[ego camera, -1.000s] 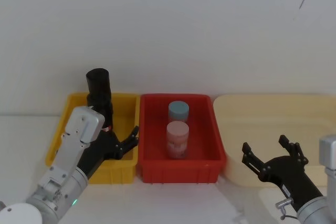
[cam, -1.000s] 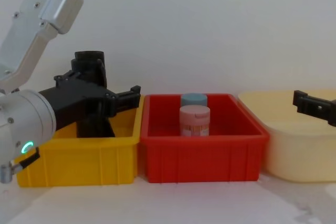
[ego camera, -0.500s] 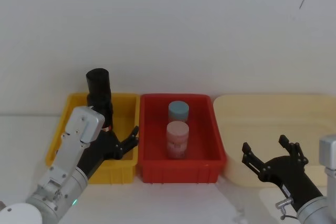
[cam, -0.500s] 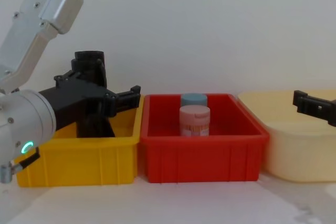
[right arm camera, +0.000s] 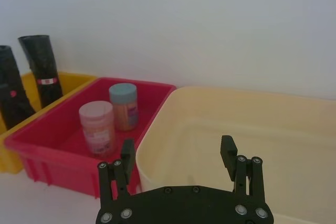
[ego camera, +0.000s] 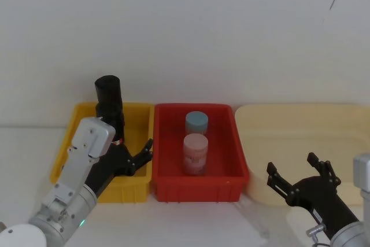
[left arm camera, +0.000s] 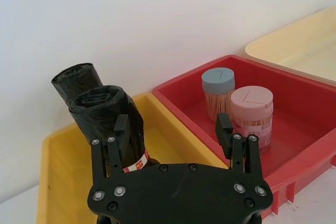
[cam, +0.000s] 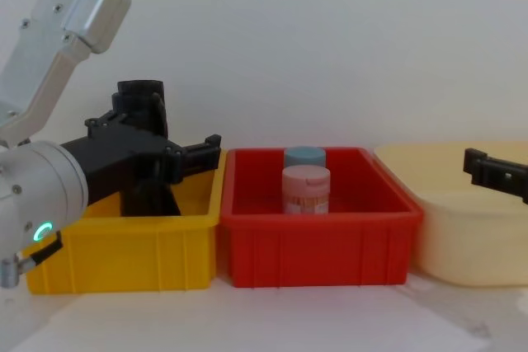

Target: Pick up the garbage bag with the one hand and transfer it to the other hand.

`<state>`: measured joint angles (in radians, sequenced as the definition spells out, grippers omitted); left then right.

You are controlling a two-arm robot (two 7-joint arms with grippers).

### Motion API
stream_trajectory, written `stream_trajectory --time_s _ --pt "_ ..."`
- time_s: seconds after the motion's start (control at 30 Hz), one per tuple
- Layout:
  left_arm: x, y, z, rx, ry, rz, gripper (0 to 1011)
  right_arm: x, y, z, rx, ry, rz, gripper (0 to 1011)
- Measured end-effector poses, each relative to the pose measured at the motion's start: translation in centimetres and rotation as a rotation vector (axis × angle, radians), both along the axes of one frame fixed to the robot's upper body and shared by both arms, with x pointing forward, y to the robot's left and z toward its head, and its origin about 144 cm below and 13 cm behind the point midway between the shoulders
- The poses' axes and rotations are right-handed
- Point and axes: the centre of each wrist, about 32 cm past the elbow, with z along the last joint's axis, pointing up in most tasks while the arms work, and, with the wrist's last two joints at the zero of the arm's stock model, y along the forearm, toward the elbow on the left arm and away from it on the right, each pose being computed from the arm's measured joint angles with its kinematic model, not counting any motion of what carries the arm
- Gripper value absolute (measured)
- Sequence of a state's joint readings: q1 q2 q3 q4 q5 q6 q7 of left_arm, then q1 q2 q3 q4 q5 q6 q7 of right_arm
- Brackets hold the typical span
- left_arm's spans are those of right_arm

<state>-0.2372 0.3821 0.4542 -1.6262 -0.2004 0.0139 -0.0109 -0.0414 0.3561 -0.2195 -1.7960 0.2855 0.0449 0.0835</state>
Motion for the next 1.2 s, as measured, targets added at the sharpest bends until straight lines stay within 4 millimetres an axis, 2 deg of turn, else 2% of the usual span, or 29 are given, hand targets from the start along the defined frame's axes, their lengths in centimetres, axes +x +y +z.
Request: stream_trajectory --time_s 0.47,0.97,1.2 --pt "0.0 0.0 0.0 0.000 0.000 0.000 1001 -0.9 0.1 1.0 -0.058 -0.002 0.100 1004" --pt "0.0 0.0 0.0 0.000 0.000 0.000 1000 1.6 2.8 1.8 -0.099 0.025 0.198 1004" --pt "0.0 0.0 0.0 0.000 0.000 0.000 1001 3.5 4.2 2.1 -0.125 0.047 0.225 1004"
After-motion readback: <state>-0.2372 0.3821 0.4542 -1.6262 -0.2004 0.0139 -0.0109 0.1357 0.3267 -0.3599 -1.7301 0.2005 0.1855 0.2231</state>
